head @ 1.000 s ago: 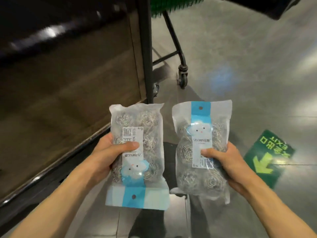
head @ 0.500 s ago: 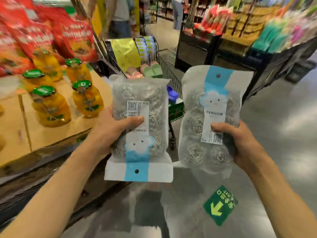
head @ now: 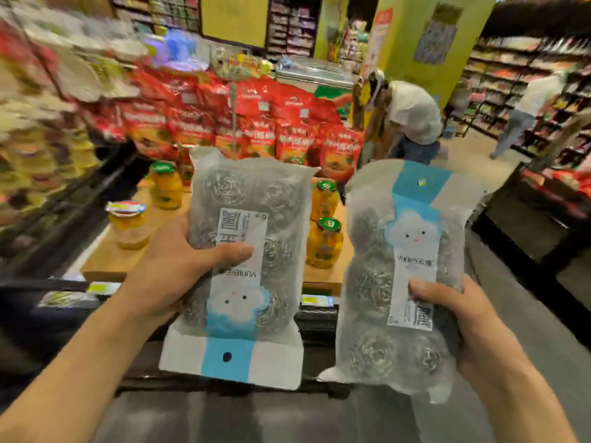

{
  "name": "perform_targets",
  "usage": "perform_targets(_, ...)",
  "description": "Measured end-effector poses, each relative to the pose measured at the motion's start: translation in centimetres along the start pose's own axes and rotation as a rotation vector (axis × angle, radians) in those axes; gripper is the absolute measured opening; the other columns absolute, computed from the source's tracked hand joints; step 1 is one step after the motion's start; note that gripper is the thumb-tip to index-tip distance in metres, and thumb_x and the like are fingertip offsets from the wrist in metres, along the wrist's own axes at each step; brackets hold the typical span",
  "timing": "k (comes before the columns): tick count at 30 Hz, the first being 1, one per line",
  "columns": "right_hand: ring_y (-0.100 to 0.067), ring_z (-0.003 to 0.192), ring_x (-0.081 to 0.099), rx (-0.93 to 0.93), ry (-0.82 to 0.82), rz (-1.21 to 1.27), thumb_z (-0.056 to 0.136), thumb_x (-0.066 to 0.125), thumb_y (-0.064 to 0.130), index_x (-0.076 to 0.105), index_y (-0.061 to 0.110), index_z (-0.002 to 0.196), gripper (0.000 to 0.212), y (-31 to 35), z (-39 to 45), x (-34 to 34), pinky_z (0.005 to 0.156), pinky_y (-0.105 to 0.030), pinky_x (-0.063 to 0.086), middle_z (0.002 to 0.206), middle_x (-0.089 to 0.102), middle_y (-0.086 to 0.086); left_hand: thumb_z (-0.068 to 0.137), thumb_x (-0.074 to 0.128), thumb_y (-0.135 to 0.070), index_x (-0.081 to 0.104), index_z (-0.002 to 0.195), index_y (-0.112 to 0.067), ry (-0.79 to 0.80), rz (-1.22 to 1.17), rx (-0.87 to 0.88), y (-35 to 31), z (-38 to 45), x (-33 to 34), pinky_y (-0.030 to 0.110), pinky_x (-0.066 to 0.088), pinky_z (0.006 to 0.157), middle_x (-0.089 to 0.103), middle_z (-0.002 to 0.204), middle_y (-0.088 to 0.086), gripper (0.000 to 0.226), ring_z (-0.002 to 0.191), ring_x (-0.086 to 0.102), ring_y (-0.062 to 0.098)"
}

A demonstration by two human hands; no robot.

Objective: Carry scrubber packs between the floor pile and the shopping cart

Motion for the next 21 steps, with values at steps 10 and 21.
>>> perform_targets(10, -0.033, 0.077, 0.077, 0.128, 0.524, -0.059, 0.069, 0.07, 0.002, 0.07, 0.003, 0.117, 0.048, -5.2, 8.5, 29.7, 0.06, -0.04, 0.063, 0.103, 0.077, -0.023, 0.06, 0.084, -0.014, 0.071, 0.103, -0.014, -0.615, 0.014, 0.02, -0.8, -8.1, -26.0, 0.027, 0.061, 0.059, 0.081, 0.09, 0.0, 0.045, 0.078, 0.079, 0.018)
perform_targets(21, -0.03, 0.075, 0.077, 0.274, 0.994, -0.08, 0.073, 0.064, 0.001, 0.067, -0.001, 0.119, 0.046, -13.2, 7.6, 59.5, 0.059, -0.036, 0.062, 0.098, 0.078, -0.021, 0.045, 0.096, -0.027, 0.073, 0.097, -0.012, -1.208, -0.035, 0.031, -0.2, -20.7, -45.6, 0.028, 0.059, 0.052, 0.08, 0.081, 0.002, 0.058, 0.066, 0.076, 0.017)
Point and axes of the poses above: each hand's wrist, its own z-axis towards the middle knuckle, its own x-axis out of the palm, y = z × x, the point moved 5 cm from there along z, towards the middle knuckle
